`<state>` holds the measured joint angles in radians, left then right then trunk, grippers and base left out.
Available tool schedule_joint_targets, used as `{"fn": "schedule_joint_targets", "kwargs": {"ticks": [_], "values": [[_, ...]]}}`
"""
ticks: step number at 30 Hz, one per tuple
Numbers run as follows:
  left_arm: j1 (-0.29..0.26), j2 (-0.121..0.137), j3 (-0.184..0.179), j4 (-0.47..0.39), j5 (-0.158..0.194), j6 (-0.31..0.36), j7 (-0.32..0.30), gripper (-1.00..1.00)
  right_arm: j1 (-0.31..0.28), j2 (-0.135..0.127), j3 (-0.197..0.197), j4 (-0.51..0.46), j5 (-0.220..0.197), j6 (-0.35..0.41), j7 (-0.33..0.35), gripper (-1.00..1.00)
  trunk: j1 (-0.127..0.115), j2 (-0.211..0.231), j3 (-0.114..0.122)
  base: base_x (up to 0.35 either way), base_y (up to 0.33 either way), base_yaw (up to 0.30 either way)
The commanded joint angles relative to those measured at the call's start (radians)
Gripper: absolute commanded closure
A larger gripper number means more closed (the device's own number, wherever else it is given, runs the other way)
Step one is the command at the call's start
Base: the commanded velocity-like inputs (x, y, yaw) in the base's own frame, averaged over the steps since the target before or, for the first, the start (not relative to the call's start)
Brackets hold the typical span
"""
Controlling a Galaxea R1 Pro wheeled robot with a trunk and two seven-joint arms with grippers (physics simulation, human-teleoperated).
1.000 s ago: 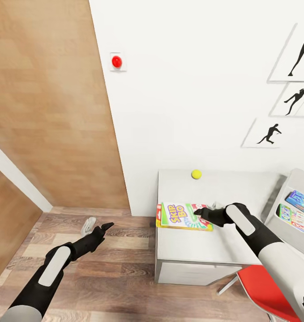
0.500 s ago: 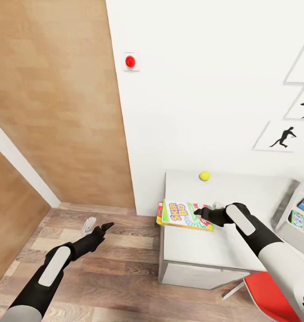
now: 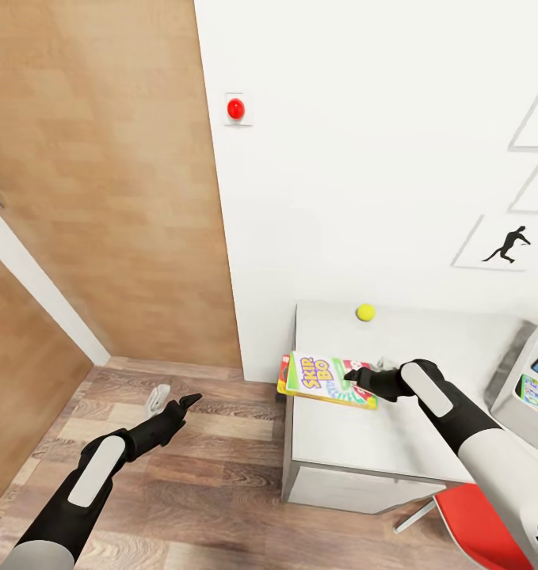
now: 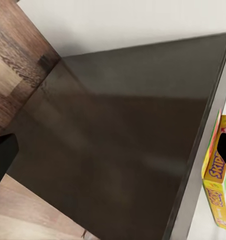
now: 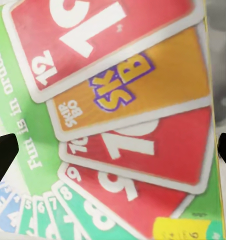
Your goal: Put all the toys in the child's room - the three board games (two on the bed and one on the table), the two jigsaw puzzles on the table, and the tennis ball on the table - inside the toy box on the table in the child's room.
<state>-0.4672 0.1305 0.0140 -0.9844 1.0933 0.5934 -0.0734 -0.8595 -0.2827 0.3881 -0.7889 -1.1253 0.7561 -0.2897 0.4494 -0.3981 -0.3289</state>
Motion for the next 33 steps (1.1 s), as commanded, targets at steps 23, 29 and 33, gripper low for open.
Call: {"fn": "schedule_joint_targets", "kwargs": {"ticks": [23, 29, 33], "values": [[-0.001, 0.0, -0.002, 0.0, 0.002, 0.006, -0.002, -1.0, -0.001, -0.016, 0.003, 0.0, -0.011, -0.002, -0.009, -1.0, 0.001, -0.002, -0.002, 0.0, 0.0, 0.004], [-0.001, 0.0, -0.009, 0.0, 0.002, 0.006, -0.002, -1.0, -0.001, -0.019, 0.002, 0.0, -0.011, -0.001, -0.009, -1.0, 0.001, -0.002, -0.002, 0.0, 0.0, 0.109], [-0.001, 0.0, -0.011, 0.0, 0.002, 0.005, -0.002, -1.0, -0.001, -0.02, 0.002, 0.0, -0.011, -0.002, -0.008, -1.0, 0.001, -0.002, -0.002, 0.0, 0.0, 0.122]]}}
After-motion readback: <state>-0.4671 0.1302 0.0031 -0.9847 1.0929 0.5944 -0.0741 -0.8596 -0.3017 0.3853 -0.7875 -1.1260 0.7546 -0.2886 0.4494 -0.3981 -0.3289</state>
